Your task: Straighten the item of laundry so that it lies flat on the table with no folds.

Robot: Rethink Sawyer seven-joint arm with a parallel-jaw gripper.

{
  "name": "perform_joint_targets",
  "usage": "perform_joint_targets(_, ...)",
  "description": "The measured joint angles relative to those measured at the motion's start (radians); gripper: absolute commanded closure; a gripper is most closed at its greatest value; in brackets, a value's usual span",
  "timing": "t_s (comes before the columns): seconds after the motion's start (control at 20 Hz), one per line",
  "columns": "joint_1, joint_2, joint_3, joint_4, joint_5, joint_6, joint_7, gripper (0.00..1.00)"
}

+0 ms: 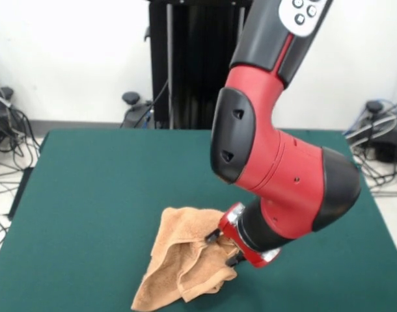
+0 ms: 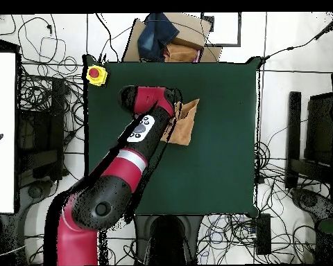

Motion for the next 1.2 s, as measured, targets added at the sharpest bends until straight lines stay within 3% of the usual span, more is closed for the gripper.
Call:
perform_joint_targets(0.5,0.063,-0.107,0.062,0.128,-0.041,0.0,0.0,0.0)
perform_joint_targets(1.2,0.072,-0.09,0.075,0.138,-0.079,0.0,0.0,0.0)
